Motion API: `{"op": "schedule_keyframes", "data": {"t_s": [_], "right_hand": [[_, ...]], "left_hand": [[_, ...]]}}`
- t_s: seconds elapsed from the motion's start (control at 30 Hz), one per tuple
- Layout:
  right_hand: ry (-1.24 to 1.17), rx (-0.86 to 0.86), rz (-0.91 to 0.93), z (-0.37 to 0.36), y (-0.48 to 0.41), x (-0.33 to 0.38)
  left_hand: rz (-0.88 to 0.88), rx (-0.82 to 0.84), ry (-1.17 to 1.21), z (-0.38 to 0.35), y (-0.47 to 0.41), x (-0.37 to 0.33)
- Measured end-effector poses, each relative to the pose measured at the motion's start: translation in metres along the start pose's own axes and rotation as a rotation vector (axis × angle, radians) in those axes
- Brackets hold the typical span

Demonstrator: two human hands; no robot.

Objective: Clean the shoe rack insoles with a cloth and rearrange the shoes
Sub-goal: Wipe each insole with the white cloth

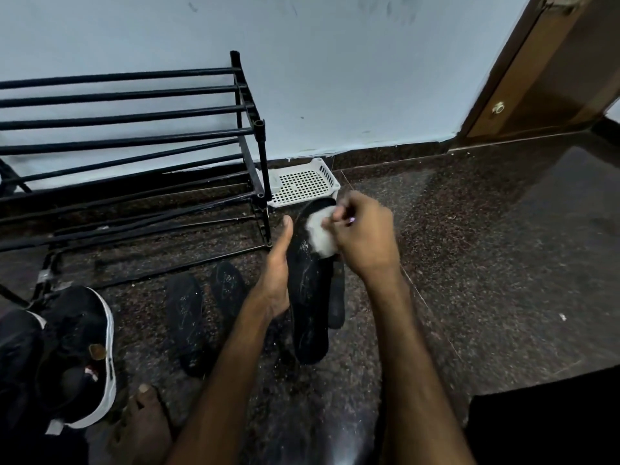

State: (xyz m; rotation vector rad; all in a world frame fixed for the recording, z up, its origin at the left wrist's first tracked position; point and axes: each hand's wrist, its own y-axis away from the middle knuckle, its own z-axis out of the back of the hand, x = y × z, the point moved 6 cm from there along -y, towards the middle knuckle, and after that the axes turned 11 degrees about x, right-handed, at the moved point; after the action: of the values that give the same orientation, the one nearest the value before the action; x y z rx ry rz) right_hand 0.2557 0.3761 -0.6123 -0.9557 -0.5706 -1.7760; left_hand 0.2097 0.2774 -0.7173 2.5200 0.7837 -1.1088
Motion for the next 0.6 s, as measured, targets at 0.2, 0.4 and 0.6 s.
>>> {"op": "schedule_keyframes", "data": {"t_s": [0.2, 0.4, 0.6], "right_hand": [[0.016, -0.167, -0.073, 0.019, 0.031, -0.046], [-0.401, 0.457, -0.243, -0.064, 0.048, -0.081], [0.316, 0.526, -0.636, -0.074, 0.084, -0.192]], "left_hand": [[-0.025, -0.005, 0.02, 0.016, 0.003, -0.006], [-0.132, 0.0, 0.106, 0.021, 0.005, -0.021], [-0.242, -0.028, 0.101, 0.035, 0.009, -0.042]]}}
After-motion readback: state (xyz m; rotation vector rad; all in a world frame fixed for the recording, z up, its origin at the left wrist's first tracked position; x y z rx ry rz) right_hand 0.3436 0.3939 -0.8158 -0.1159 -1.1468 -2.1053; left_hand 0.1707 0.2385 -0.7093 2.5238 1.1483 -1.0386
